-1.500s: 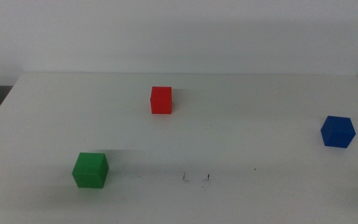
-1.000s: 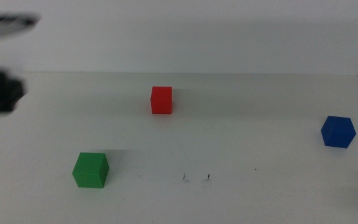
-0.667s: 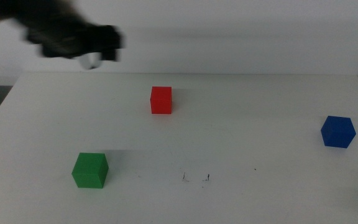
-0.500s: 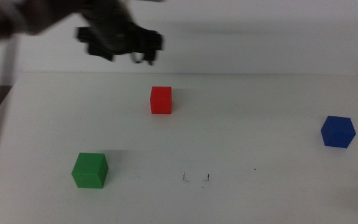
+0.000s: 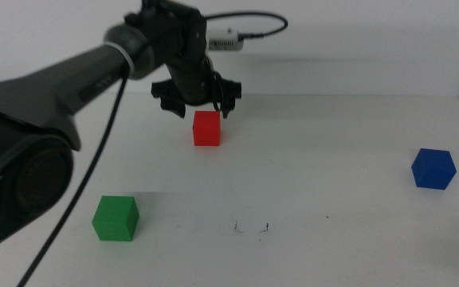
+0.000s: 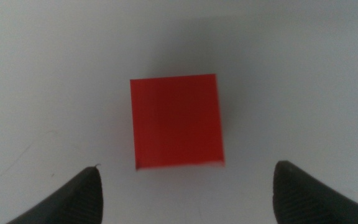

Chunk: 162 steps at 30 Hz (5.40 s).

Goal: Stack red cubes first, then green, then blue cubes in a specific spot.

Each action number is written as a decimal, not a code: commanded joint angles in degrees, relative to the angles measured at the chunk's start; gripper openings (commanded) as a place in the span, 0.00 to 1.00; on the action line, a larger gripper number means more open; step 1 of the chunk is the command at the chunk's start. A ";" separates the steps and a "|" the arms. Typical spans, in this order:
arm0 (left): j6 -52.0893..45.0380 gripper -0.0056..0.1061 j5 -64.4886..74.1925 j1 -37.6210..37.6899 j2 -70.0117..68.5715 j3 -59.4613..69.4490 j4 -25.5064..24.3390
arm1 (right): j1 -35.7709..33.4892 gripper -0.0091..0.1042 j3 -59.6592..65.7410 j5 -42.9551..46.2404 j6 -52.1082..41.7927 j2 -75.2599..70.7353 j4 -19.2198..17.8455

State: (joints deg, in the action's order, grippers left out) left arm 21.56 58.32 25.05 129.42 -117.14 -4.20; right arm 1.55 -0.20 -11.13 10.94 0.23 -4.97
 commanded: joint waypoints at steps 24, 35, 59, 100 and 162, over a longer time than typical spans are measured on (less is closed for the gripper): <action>0.60 0.28 -5.09 -0.62 -1.88 3.86 2.04 | 0.17 0.90 0.20 0.61 -0.28 -0.23 -0.69; 42.51 0.28 -23.68 18.47 -26.71 43.27 -20.24 | 0.17 0.90 0.20 0.61 -0.28 -0.23 -0.69; 43.79 0.38 -27.93 21.19 -14.98 43.27 -19.00 | 0.17 0.90 0.20 0.61 -0.28 -0.23 -0.69; -3.66 0.89 -11.53 -8.99 -35.67 57.18 3.88 | 0.17 0.90 0.20 0.61 -0.28 -0.23 -0.69; 16.62 0.89 6.40 16.66 -12.53 20.48 2.58 | 0.17 0.90 0.20 0.61 -0.28 -0.23 -0.69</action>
State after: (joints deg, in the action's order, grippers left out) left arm 38.79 63.74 41.57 118.18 -96.62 -1.86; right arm 1.55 -0.20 -11.13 10.94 0.23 -4.97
